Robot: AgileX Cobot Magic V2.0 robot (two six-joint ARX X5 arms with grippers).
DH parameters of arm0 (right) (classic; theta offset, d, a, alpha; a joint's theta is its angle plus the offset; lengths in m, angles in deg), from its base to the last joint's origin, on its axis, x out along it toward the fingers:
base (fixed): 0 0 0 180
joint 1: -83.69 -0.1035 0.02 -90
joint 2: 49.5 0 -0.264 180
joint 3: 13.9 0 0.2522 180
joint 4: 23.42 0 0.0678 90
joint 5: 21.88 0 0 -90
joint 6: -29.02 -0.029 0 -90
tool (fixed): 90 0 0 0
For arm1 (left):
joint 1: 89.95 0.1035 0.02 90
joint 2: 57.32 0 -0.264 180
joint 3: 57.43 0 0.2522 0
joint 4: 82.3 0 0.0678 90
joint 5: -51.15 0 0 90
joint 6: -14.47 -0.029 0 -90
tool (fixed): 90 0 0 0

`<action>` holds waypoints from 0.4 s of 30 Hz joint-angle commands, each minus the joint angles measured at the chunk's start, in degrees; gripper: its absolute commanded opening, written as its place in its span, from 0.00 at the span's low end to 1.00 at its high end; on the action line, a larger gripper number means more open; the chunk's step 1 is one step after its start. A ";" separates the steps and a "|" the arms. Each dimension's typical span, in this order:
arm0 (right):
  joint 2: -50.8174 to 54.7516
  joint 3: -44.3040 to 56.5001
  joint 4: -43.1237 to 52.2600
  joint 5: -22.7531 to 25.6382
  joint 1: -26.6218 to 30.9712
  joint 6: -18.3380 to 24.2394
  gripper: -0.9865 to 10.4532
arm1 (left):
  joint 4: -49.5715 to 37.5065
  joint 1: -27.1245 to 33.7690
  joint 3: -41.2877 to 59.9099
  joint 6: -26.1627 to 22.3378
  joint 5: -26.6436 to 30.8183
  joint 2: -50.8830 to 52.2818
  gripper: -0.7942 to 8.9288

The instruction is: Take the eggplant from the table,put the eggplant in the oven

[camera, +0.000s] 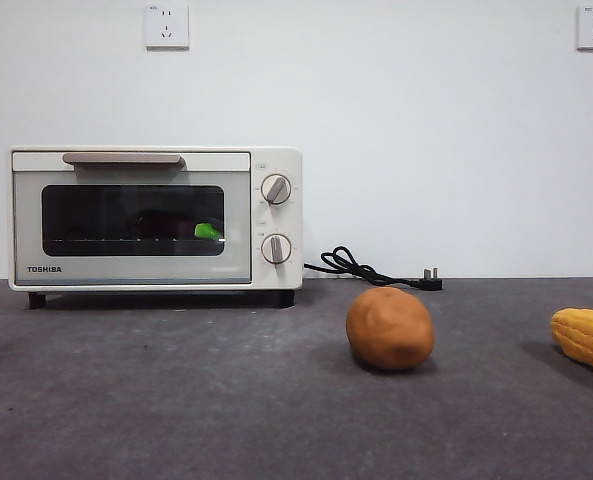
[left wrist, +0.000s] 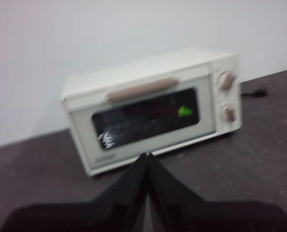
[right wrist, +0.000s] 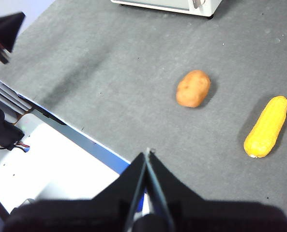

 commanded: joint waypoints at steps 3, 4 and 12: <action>0.00 0.39 -1.27 0.26 -0.02 0.42 0.09 | -1.03 0.44 6.25 5.33 5.38 3.93 0.08; 0.00 0.39 -1.27 0.26 -0.02 0.42 0.09 | -1.09 0.44 7.32 6.21 6.67 3.89 0.08; 0.00 0.39 -1.25 0.26 -0.02 0.42 0.09 | -1.01 0.44 13.77 10.78 8.57 3.87 0.08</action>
